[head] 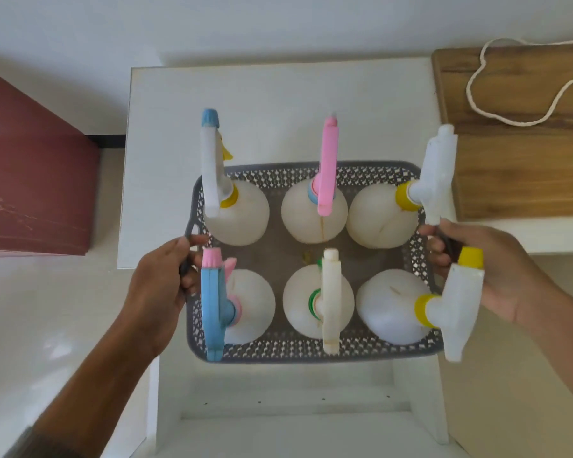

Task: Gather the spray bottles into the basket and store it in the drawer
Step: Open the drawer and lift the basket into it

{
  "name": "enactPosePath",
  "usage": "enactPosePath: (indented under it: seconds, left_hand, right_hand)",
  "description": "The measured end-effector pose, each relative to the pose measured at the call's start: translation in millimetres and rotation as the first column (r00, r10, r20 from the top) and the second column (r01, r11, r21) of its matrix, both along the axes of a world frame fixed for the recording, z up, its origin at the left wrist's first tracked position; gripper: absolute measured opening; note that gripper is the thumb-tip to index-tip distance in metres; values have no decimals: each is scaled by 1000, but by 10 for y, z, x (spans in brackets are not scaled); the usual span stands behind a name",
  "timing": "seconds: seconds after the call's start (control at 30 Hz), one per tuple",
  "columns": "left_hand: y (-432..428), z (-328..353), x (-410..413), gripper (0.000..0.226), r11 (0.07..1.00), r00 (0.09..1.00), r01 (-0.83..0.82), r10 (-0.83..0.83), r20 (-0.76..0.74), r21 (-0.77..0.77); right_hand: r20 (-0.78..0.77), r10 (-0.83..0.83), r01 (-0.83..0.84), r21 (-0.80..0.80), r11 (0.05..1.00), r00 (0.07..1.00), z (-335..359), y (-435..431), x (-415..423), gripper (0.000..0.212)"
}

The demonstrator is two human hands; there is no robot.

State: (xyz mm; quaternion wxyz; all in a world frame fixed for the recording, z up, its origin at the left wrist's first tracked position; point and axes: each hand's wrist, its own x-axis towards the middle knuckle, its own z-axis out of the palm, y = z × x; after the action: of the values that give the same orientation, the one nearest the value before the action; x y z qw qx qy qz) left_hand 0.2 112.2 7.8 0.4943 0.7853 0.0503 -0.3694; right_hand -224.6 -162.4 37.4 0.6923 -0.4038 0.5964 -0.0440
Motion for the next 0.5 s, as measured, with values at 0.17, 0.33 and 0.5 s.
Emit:
enactPosePath:
  seconds: [0.17,0.33,0.5]
  left_hand:
    - [383,33,-436,30,994,990,-100,96,-99,-37]
    - [726,-35,-776,25,998,998,-63,64,-28,27]
    - [972,-324,-969,33,975,984,-164,173,-50,152]
  right_hand:
    - [13,-46,45,52,998,999,-83,397,-361,27]
    - [-38,56,-58,-38,998,998,-268,723,-697,56]
    - [-70,86,-91,-63,994,994,-538,1008,-879,61]
